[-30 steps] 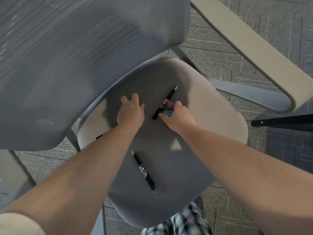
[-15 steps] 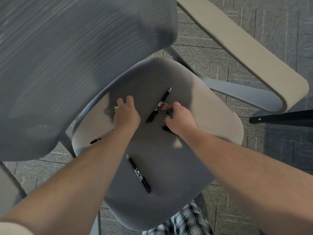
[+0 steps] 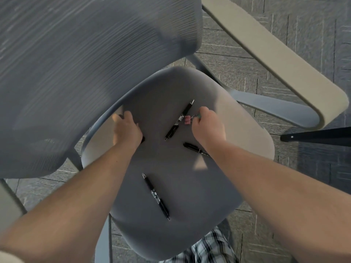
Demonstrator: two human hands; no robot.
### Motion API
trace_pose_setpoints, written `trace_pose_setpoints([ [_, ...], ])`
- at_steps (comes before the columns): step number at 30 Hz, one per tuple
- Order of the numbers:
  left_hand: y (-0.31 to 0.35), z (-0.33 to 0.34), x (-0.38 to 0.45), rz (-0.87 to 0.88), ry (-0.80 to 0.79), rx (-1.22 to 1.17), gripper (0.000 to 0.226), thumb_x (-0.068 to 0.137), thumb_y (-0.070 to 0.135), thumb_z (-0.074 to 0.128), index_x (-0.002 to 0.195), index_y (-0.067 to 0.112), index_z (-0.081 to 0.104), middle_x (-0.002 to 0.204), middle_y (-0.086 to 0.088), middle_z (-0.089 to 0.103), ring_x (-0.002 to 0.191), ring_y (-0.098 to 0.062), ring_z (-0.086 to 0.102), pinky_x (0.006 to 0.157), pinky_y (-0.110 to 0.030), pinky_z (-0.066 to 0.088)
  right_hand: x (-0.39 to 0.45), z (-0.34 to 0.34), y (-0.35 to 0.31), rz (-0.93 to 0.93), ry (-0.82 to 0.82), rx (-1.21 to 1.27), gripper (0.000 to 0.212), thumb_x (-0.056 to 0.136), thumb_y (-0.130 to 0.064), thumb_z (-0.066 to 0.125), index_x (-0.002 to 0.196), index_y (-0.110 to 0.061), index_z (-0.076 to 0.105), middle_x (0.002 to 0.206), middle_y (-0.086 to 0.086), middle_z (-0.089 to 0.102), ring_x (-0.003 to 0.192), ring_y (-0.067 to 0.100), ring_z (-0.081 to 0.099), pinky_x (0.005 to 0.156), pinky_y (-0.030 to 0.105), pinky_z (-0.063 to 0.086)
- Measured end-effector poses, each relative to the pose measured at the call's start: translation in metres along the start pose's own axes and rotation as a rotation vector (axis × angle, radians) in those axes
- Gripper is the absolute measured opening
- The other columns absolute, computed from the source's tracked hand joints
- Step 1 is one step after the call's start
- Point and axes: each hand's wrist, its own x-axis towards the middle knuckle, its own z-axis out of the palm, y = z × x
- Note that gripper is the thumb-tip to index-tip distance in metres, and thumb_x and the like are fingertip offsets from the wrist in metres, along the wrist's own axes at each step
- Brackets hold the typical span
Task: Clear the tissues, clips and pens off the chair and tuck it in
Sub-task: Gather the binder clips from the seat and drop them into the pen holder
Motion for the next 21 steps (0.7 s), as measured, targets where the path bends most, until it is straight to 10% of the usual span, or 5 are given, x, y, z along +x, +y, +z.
trace_pose_setpoints([
  [6, 0.007, -0.01, -0.013, 0.13, 0.082, -0.186, 0.019, 0.08, 0.015, 0.057, 0.094, 0.003, 0.053, 0.107, -0.02, 0.048, 0.086, -0.037, 0.054, 0.072, -0.038, 0.043, 0.004, 0.005, -0.009, 0.045, 0.037, 0.042, 0.02, 0.09, -0.021, 0.044, 0.099, -0.005, 0.051, 0.108, 0.017, 0.058, 0.099, 0.038, 0.056, 0.072, 0.034, 0.036],
  [12, 0.058, -0.008, -0.027, 0.412, -0.016, -0.257, 0.027, 0.082, 0.02, 0.064, 0.103, 0.004, 0.059, 0.106, -0.017, 0.052, 0.089, -0.036, 0.057, 0.072, -0.036, 0.044, 0.004, -0.007, 0.002, 0.057, 0.058, 0.031, 0.022, 0.084, -0.03, 0.052, 0.087, -0.009, 0.046, 0.085, 0.009, 0.051, 0.09, 0.036, 0.056, 0.069, 0.033, 0.037],
  [21, 0.102, 0.006, -0.023, 0.57, -0.217, -0.061, 0.03, 0.079, 0.026, 0.07, 0.105, 0.013, 0.063, 0.1, -0.007, 0.048, 0.094, -0.03, 0.059, 0.079, -0.034, 0.047, 0.008, -0.015, 0.027, 0.033, 0.074, -0.015, 0.032, 0.091, -0.035, 0.052, 0.101, -0.005, 0.049, 0.103, 0.018, 0.06, 0.095, 0.038, 0.059, 0.069, 0.034, 0.037],
])
